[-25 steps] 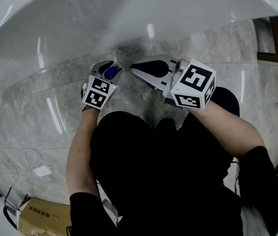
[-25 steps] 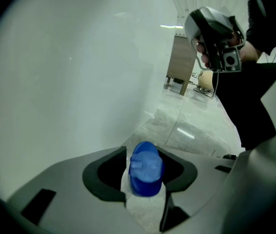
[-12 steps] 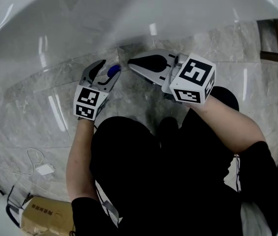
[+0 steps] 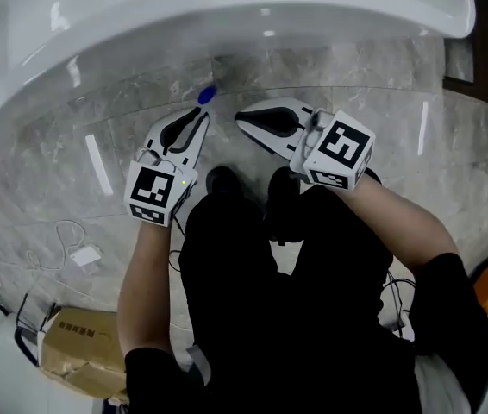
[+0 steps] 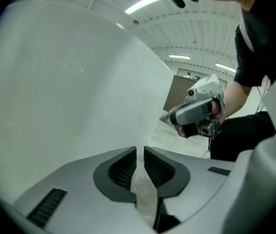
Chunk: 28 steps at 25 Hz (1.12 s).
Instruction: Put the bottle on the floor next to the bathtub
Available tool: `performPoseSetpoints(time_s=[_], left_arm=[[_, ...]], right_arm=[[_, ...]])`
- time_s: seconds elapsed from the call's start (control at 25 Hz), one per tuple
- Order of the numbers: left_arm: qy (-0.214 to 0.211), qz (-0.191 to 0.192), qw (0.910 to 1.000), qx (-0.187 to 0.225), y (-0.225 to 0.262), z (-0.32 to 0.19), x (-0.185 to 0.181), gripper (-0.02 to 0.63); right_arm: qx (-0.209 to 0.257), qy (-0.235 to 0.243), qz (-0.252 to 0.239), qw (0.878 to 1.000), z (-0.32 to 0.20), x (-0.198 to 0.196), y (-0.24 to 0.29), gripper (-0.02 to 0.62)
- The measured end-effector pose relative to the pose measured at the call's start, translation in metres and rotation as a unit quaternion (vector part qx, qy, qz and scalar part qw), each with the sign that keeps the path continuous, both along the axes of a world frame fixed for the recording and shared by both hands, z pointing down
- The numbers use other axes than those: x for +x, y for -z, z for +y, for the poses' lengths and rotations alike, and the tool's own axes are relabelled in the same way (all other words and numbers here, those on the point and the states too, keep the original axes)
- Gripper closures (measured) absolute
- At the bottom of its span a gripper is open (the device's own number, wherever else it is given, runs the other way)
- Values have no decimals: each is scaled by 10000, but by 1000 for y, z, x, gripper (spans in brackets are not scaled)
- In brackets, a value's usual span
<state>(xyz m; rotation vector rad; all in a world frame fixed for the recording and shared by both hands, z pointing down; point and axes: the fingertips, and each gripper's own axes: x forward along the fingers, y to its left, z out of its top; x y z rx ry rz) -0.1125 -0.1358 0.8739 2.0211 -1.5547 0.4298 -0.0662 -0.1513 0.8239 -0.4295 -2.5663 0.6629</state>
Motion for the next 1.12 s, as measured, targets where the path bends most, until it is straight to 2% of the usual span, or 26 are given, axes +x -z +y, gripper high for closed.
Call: performPoseSetpoints(time_s=[0.16,0.4,0.6,0.8,1.12], left_arm=[[197,306,9993,14,56,7,5,552],[465,637,9968,142,107,1,28,552],[362,727,9959,389,174,-14,52,552],[363,869,9940,549,254,-20,66,554],[602,1094,9897,704,399,-14,87,568]], right_arm=[[220,220,-136,9994,11,20,27,568],[228,-432,42,9988,-17,52,51,568],[419,-666,172,9968,-35,79,97,568],[451,-843,245,9951,-41,94,167,568],[559,-797,62,9952,-29,107,322,568]])
